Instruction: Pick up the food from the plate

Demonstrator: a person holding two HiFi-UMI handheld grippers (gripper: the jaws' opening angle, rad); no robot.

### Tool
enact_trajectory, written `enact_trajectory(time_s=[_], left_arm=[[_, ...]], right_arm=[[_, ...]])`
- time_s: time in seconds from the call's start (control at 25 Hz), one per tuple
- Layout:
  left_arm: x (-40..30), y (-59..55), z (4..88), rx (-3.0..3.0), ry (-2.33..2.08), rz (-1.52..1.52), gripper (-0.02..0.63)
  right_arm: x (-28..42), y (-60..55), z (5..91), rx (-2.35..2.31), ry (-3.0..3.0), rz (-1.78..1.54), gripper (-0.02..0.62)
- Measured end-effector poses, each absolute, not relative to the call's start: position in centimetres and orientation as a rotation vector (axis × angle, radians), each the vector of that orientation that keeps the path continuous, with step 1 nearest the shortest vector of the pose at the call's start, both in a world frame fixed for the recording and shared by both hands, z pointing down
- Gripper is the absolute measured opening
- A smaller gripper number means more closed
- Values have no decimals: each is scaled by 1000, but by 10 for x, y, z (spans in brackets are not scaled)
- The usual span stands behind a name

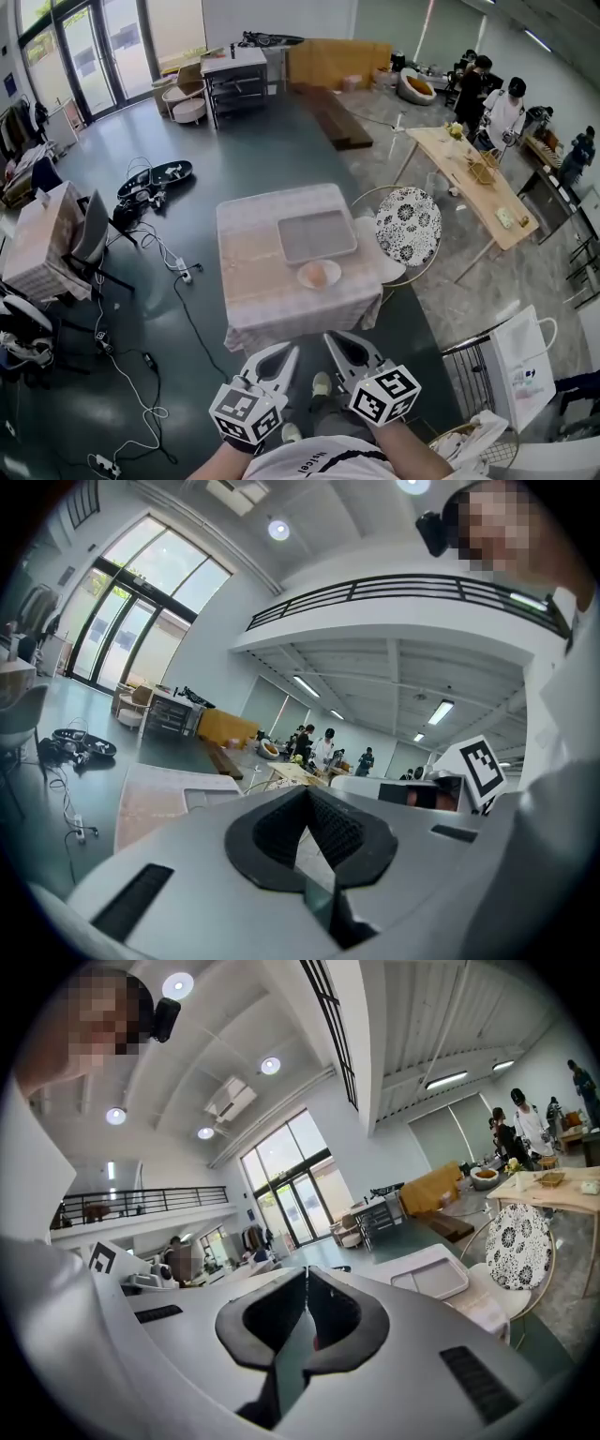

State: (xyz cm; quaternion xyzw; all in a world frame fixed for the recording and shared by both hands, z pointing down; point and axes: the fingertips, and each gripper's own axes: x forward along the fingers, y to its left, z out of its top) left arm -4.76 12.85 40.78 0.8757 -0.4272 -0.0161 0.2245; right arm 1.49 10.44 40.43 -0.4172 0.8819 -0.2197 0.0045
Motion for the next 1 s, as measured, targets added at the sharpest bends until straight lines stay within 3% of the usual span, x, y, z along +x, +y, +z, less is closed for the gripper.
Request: enact_trajectory(time_s=[1.0], left_arm=[[1,-47,463,2309,-1314,96,5]], right_arm=[[49,-64,468,-1221,2870,-849,17]])
